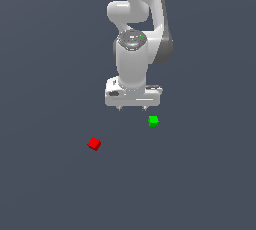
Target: Stack the red cube on top of the green cube.
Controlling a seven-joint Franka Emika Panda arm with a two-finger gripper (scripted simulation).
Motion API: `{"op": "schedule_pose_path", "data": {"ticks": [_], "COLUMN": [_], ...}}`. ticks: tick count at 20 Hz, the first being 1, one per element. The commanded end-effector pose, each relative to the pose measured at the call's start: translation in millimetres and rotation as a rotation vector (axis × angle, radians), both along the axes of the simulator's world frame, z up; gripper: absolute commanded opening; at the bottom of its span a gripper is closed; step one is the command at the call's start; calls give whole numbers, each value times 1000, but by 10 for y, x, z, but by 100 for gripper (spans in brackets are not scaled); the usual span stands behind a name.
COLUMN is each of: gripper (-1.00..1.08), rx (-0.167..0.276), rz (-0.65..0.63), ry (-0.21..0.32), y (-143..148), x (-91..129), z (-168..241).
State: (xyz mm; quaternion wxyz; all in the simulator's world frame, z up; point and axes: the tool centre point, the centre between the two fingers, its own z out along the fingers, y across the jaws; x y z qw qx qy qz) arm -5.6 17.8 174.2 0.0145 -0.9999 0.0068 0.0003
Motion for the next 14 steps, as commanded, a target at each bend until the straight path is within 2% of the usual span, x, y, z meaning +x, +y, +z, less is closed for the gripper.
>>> {"op": "schedule_pose_path", "data": {"ticks": [1, 8, 14], "gripper": [100, 100, 100], "rx": [0, -3, -9], "rz": [0, -29, -101], "ry": [0, 0, 1], "y": [0, -99, -354], "x": [0, 81, 269], "z": [0, -74, -253]}}
